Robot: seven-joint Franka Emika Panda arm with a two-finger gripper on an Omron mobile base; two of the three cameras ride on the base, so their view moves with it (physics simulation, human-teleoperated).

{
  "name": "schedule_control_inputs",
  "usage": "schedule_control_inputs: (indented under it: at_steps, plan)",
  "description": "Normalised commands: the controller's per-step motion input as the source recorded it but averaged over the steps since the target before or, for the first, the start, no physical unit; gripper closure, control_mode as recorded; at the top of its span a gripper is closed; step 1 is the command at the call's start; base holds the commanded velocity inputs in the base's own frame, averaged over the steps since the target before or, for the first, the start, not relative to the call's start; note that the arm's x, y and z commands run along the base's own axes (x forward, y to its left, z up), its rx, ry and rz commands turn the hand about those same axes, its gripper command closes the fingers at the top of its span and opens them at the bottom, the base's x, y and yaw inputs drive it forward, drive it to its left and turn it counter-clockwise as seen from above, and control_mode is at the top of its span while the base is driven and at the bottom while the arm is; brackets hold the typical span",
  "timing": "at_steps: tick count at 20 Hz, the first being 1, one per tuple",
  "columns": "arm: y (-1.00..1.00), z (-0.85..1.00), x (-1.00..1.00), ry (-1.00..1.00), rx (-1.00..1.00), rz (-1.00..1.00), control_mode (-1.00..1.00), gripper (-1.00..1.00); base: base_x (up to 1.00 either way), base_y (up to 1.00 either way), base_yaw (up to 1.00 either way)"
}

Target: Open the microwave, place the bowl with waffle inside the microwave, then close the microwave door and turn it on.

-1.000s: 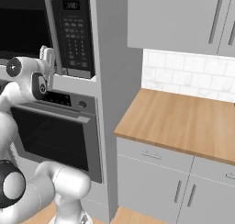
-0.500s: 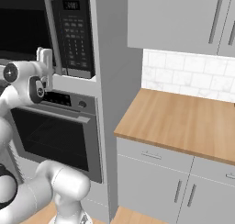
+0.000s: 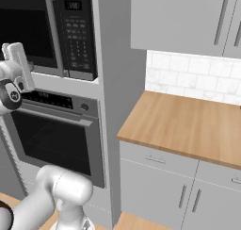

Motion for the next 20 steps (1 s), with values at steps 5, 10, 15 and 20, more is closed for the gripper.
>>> schedule_control_inputs:
  at_steps: [5,10,15,20]
  plan:
    - [-0.18,0.22,-1.0,-0.13,-0.08,-0.02,-1.0,1.0,0.0,0.0,0.0]
    - [-0.38,0.2,-0.9,0.06,-0.09,-0.12,-1.0,1.0,0.0,0.0,0.0]
    - [-0.44,0.22,-0.35,0.24,-0.01,-0.12,-1.0,1.0,0.0,0.0,0.0]
    - [-0.65,0.09,0.0,0.18,0.01,0.0,-1.0,1.0,0.0,0.0,0.0]
